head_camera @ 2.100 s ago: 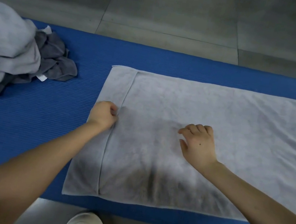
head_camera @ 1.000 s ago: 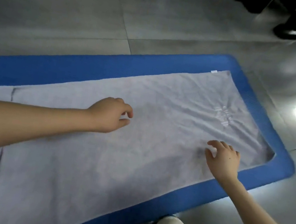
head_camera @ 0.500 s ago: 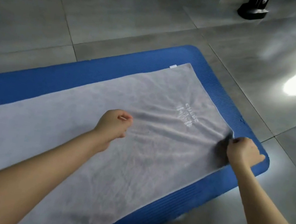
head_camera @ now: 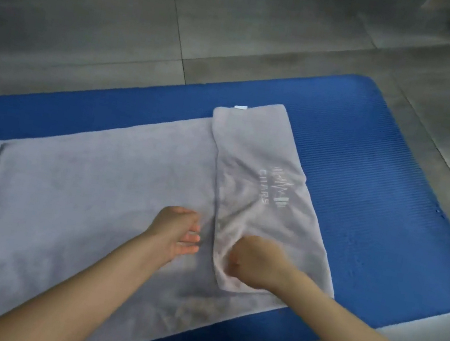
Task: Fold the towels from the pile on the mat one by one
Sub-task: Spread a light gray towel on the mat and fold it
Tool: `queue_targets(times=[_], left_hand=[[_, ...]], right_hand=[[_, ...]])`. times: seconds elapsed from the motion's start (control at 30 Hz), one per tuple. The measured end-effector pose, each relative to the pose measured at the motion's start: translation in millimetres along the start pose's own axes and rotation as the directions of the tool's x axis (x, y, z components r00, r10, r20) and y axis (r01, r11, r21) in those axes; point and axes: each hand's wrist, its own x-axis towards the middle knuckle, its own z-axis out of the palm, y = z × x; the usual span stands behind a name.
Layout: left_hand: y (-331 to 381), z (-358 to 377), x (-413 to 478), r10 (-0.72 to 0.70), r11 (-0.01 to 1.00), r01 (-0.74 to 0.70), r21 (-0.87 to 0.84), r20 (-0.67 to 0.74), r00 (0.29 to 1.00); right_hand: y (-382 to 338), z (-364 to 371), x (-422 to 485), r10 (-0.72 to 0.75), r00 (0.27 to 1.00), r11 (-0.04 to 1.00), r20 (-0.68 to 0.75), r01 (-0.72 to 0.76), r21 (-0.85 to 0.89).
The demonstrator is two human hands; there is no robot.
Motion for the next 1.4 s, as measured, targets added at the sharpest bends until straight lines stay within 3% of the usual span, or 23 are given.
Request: queue_targets(times=[0.03, 0.1, 0.2, 0.3, 0.43, 0.63, 0.77, 0.97, 1.23, 1.4], left_hand=[[-3.3, -0.7, 3.1, -0.009, 1.000, 0.008, -0.007, -0.014, 1.000], [-8.0, -0.1, 9.2, -0.025, 0.999, 0.024, -0.022, -0.031, 0.999], [-13.3, 2.3, 17.1, -0.053, 0.996, 0.051, -0.076, -0.031, 0.998], [-18.0, 6.4, 25.4, -0.052, 0.994, 0.048, -0.095, -0.039, 0.998], [-18.2, 16.0, 31.0, -0.053, 0.995, 0.047, -0.087, -0.065, 0.996], [-23.8, 27.8, 36.6, 0.019, 0.999, -0.017, 0.030, -0.094, 0.995], [-22.7, 30.7, 33.5, 0.086, 0.991, -0.078, 0.105, -0.078, 0.993], [-8.7, 14.2, 8.6, 0.153, 0.980, -0.156, 0.126, 0.031, 0.988], [30.7, -86.0, -64.0, 0.211, 0.949, -0.231, 0.216, 0.115, 0.971], [45.2, -173.4, -112.6, 0.223, 0.938, -0.241, 0.251, 0.098, 0.970]], right_hand=[[1.5, -5.4, 8.1, 0.020, 1.000, 1.000, -0.021, -0.020, -0.005], [3.1, -23.9, 27.2, 0.076, 0.971, 0.997, -0.226, -0.073, 0.018], [-1.9, -53.7, 65.8, 0.109, 0.852, 0.994, -0.513, -0.081, 0.077], [-13.2, -74.0, 107.5, 0.025, 0.786, 0.999, -0.618, -0.037, -0.008], [-27.6, -92.1, 155.3, -0.025, 0.746, 0.982, -0.666, -0.107, -0.156], [-36.2, -101.2, 197.4, 0.018, 0.753, 0.947, -0.658, -0.224, -0.230], [-32.0, -103.6, 195.6, 0.057, 0.709, 0.968, -0.703, -0.213, -0.136], [-27.2, -123.5, 163.4, 0.094, 0.545, 0.993, -0.833, -0.117, 0.036], [-104.4, -174.9, 105.1, 0.060, 0.498, 0.996, -0.865, -0.093, 0.015], [-186.3, -183.9, 81.1, 0.007, 0.551, 0.996, -0.834, 0.070, 0.054]])
